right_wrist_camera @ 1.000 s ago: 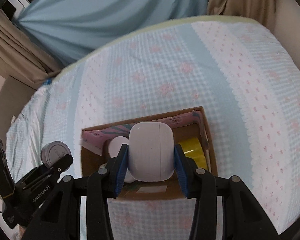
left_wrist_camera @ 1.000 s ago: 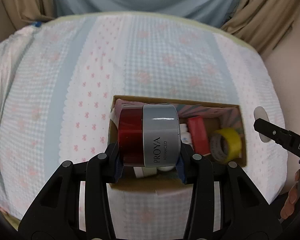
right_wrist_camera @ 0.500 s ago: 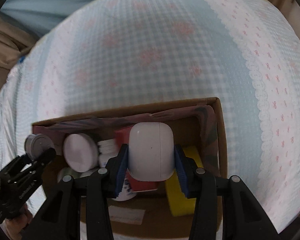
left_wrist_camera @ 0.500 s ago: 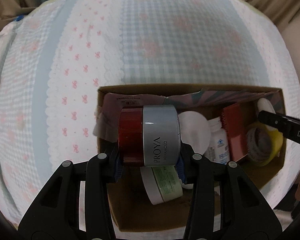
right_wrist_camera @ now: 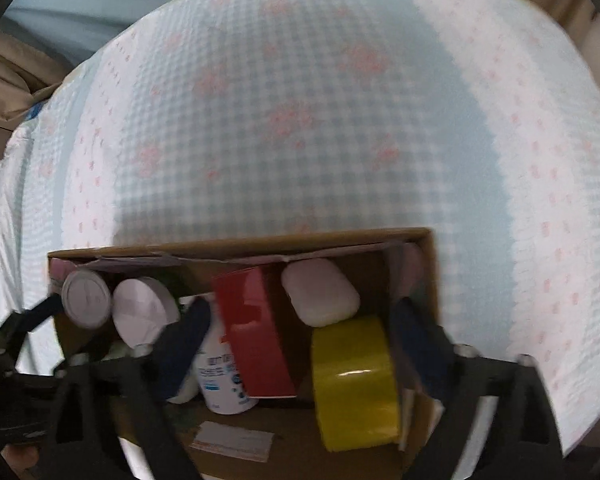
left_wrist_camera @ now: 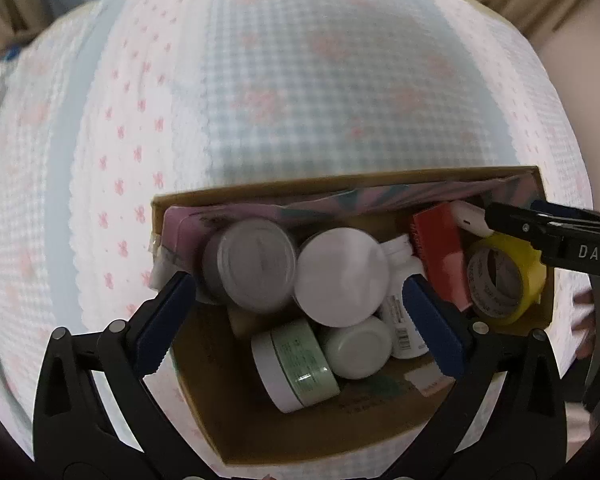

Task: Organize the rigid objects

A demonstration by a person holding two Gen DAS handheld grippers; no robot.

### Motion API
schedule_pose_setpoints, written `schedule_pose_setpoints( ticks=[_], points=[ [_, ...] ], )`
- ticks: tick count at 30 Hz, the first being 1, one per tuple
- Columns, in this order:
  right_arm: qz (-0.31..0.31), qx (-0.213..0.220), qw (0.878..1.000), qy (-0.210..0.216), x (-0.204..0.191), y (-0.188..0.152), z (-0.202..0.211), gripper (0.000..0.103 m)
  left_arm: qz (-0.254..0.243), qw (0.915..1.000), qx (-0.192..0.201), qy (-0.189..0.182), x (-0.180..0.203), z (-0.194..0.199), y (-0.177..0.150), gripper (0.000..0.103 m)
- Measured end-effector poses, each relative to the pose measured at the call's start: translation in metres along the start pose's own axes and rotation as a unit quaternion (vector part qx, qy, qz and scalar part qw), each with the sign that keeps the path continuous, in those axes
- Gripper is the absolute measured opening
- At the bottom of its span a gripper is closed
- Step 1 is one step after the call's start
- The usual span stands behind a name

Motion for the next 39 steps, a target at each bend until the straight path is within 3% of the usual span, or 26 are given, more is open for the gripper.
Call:
schedule_pose_setpoints(
  ticks=[3,15,22,27,33,39],
  points=[
    [0.003,-0.007,1.0,0.009,-0.002,-0.002,0.004,0.095,-0.013,0.9999,0.004,0.008,0.006,0.009,-0.002,0.103],
    [-0.015,0.041,0.999,0.011,0.012,-0.02,0.057,0.095,-0.005,0.9991,0.043,0.008,0.024,0.061,-0.013,0.102],
    [-0.003,0.086,0.996,0.014,0.008,-0.029,0.11,0.095,-0.001,0.9959,0.09,0.002,0.039,0.117,-0.013,0.103],
    [0.02,0.134,0.991,0.015,0.002,-0.031,0.177,0.095,-0.002,0.9914,0.128,0.025,0.051,0.173,-0.007,0.103],
    [0.016,0.213,0.977,0.017,0.013,-0.035,0.28,0.095,0.011,0.9795,0.2,0.023,0.075,0.267,-0.002,0.103],
    [0.033,0.295,0.955,-0.003,0.03,-0.052,0.376,0.095,0.018,0.9546,0.297,0.018,0.112,0.365,-0.005,0.103]
  ],
)
Point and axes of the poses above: each gripper's, at about its wrist camera, not at the fingertips, and z roughly against the way its jaws point, x to its right, y to its top, the point moved 10 cm from there along -z, roughly the way its jaws point, and after that the axes turned 4 degrees about x, right-handed, at the moved point
